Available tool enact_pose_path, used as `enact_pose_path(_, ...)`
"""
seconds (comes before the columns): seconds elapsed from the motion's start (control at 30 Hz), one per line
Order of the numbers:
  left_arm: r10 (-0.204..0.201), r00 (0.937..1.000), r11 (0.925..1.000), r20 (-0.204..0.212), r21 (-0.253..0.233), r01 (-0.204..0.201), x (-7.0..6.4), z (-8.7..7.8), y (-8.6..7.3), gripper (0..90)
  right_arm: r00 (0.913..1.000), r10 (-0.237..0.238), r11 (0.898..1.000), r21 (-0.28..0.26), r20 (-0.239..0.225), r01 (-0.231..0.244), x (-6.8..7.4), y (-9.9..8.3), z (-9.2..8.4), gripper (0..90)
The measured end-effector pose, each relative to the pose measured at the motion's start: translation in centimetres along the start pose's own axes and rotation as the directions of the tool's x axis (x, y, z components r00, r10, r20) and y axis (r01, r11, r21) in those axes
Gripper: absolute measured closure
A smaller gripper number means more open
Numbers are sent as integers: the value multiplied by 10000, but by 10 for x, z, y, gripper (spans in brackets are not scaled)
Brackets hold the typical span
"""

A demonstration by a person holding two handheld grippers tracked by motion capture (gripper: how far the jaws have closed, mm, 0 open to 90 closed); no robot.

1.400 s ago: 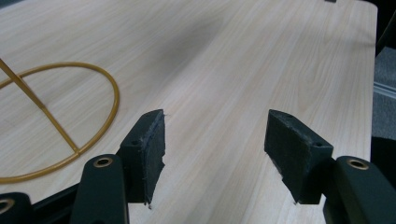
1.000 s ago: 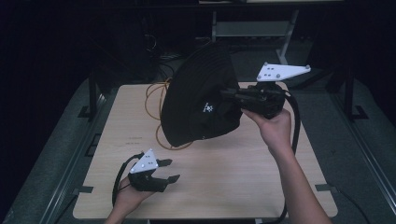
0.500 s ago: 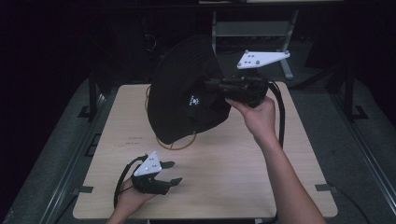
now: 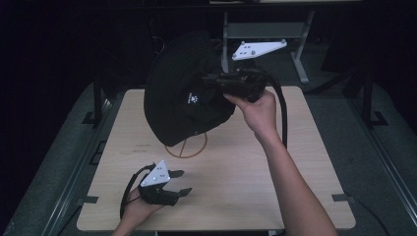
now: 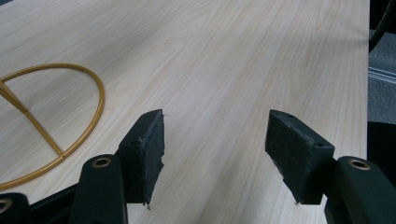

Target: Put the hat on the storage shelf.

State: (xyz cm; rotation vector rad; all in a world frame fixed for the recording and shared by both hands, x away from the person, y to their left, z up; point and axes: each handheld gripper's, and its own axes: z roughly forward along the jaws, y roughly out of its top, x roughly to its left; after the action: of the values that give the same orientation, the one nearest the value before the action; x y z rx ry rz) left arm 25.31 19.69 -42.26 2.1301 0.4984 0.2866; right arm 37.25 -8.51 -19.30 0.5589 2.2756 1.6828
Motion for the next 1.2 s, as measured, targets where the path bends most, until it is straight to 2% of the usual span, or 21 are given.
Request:
enact_pose_path(0.53, 360, 9993, 9992, 132, 144, -362, -4, 4, 2, 370, 10000, -55, 9997, 222, 36, 55, -5, 15, 36, 887)
enact_pose_path(0.67, 376, 9992, 9991, 142, 175, -379, -6, 5, 2, 361, 10000, 74, 9998, 195, 54, -75, -8, 15, 46, 887)
enact_pose_path(0.97, 602, 9977, 9977, 322, 285, -612, -13, 11, 4, 362, 9996, 218, 9984, 510, 178, -226, -18, 16, 69, 887)
enact_pose_path(1.2, 588, 9976, 9980, 364, 220, -597, -14, 12, 5, 362, 9992, 340, 9976, 590, 201, -351, -21, 16, 82, 887)
